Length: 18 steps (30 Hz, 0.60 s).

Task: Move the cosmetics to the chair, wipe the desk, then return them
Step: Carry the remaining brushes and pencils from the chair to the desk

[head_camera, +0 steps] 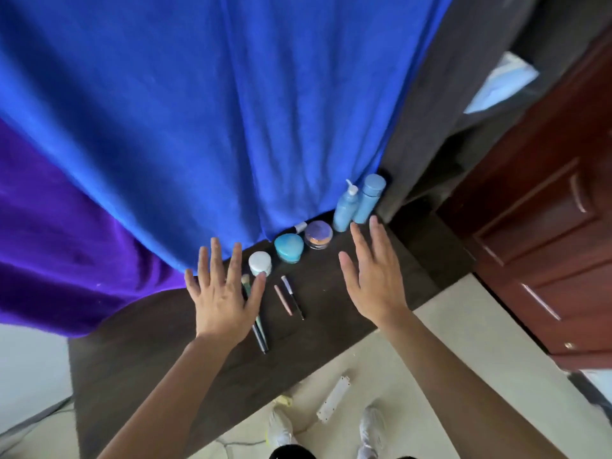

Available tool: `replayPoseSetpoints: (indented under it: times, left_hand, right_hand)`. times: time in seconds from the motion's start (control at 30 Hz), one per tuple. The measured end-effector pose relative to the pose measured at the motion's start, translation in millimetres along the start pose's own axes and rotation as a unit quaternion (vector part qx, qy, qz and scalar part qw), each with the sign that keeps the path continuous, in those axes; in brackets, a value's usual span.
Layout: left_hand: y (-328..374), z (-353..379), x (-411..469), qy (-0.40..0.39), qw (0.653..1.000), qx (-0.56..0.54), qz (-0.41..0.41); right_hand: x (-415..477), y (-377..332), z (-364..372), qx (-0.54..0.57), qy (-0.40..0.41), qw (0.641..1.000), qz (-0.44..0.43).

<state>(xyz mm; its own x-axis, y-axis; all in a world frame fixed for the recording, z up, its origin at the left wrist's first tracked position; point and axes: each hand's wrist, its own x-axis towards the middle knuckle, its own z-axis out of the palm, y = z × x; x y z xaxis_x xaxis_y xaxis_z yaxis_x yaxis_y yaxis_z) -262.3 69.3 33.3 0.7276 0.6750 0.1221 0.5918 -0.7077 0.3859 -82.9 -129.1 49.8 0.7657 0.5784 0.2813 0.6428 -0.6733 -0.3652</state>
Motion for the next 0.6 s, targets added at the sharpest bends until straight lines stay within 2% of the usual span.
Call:
replayPoseSetpoints:
  times: [0.17, 0.33, 0.43, 0.6]
  left_hand:
    - [80.0, 19.0, -0.3, -0.042, 0.992, 0.009, 0.119]
    - [215.5, 17.0, -29.9, -0.049, 0.968, -0.03, 0.244]
    - [305.8, 17.8, -70.5, -0.043, 0.947, -0.06, 0.314]
    - [461.0, 57.8, -186.2, -0.063, 0.897, -0.075, 0.431]
  right_hand:
    - [-68.8, 65.3, -51.9, -0.056, 0.052, 0.992, 0.096]
    - [-152.3, 141.4, -143.5, -0.098, 0.107, 0.971, 0.191]
    - [-203.4, 193.4, -209.3, -0.117, 0.166, 0.949, 0.241]
    - [-343.1, 286.5, -303.3, -0.133, 0.249, 0.899, 0.333]
